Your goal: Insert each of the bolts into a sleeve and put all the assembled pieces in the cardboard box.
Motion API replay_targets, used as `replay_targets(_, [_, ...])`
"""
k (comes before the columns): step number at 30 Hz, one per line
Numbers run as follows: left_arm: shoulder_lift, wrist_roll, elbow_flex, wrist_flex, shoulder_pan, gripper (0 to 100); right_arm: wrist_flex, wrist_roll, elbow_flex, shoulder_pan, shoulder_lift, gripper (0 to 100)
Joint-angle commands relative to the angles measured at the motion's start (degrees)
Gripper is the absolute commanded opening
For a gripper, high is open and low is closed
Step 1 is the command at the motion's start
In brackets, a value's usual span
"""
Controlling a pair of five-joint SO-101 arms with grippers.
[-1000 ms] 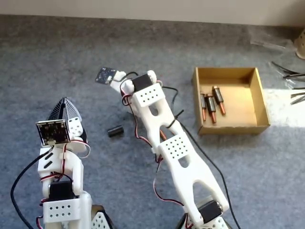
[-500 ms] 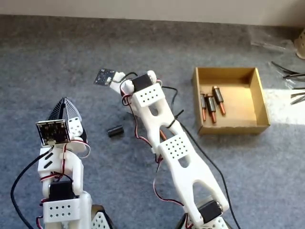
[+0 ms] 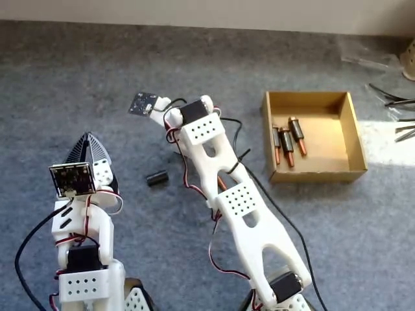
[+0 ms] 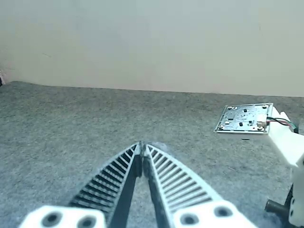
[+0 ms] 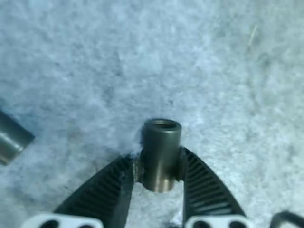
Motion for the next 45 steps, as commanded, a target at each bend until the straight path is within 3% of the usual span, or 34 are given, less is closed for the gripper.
replay_targets(1, [0.13,-0.35,1.36,-0.97,-0.66,3,1.1,0.53,-5.85,-1.54,0.48,0.3])
replay_targets(7, [0.13,-0.35,1.36,-0.97,-0.66,3,1.1,-7.3,-5.85,-1.36,0.48,1.4])
replay_targets(17, [0.13,-0.35,1.36,-0.97,-0.66,3,1.19,-7.47,-5.85,-2.15,-2.95,0.3])
replay_targets(24, [0.13,-0.35,1.36,-0.97,-0.66,3,1.19,-19.78,-5.85,-1.8,-10.07,0.3])
replay_targets(45, [0.13,-0.35,1.36,-0.97,-0.66,3,1.27,-19.96,-5.85,2.59,-24.75,0.3])
